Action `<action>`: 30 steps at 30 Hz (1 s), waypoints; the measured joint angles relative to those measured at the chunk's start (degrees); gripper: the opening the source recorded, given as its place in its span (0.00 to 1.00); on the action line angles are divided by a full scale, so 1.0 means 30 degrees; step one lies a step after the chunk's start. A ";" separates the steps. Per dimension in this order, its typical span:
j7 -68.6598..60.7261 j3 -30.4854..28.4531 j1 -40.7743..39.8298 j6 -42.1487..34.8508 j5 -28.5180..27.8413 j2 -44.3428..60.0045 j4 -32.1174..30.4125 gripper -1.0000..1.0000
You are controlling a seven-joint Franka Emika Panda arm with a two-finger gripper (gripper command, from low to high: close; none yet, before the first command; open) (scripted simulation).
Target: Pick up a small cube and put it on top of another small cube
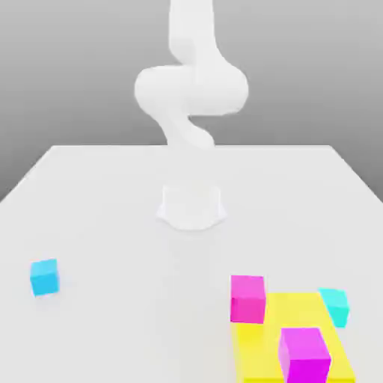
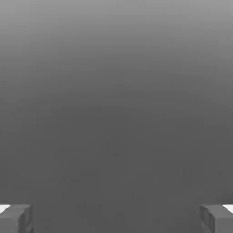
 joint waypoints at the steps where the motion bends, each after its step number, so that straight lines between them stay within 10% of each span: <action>1: -0.0700 -0.0033 0.0510 0.0361 0.0113 0.0754 -0.0228 0.50; 16: -1.0016 0.1232 0.6109 0.5428 0.1202 1.1203 -0.3405 0.50; 29: -1.2314 0.1328 0.9150 1.0839 -0.2134 2.0192 -0.4524 0.50; 30: -1.2255 0.1196 0.9268 1.1243 -0.2206 2.0696 -0.4428 0.00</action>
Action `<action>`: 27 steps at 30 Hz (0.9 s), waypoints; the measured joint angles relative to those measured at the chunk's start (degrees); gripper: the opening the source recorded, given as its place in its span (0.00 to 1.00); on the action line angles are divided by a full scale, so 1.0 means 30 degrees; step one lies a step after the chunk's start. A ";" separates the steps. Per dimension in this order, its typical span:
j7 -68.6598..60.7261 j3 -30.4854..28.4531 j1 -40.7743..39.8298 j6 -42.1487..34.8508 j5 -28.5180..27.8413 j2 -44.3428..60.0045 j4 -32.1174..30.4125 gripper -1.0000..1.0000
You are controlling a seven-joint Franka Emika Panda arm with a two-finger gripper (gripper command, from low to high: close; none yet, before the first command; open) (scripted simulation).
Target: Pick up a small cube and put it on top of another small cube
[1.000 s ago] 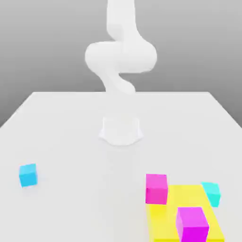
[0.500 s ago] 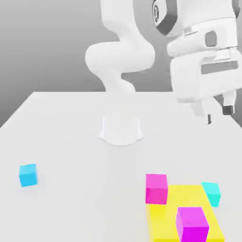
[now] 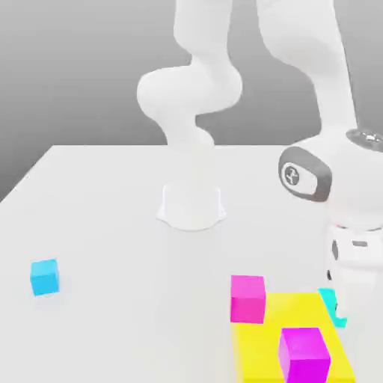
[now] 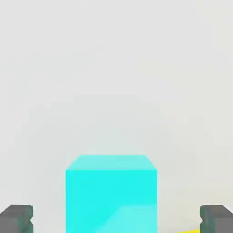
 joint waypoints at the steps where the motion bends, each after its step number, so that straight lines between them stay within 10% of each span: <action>1: 0.0000 0.0000 0.0000 0.0000 0.0000 0.0000 0.0000 0.00; 27: -0.3212 -0.2045 -0.5483 -0.8673 0.1975 -0.9507 -0.0793 0.00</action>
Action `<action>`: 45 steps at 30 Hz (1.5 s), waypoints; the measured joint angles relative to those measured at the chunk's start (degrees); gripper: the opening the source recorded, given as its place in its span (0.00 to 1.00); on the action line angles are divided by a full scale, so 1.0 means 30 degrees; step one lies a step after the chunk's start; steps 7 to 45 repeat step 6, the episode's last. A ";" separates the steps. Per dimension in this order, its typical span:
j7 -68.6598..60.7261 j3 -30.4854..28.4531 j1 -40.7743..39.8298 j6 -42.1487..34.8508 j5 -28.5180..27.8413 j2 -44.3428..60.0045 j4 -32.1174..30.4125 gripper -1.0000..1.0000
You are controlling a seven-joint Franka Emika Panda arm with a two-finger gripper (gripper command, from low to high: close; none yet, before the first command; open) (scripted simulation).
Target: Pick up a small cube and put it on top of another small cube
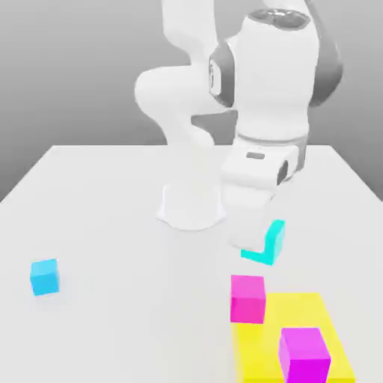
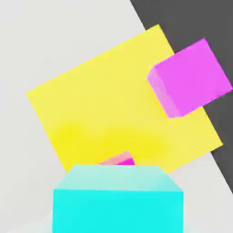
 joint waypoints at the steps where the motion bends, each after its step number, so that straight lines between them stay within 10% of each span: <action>1: -0.0027 -0.0014 -0.0018 0.0729 -0.0002 0.0583 -0.0173 0.00; 2: -0.0036 -0.0033 -0.0036 0.1511 -0.0013 0.1206 -0.0342 0.00; 3: -0.0038 -0.0048 -0.0034 0.1956 -0.0024 0.1561 -0.0438 1.00; 45: -0.0038 -0.0049 -0.0035 0.1955 -0.0023 0.1561 -0.0438 1.00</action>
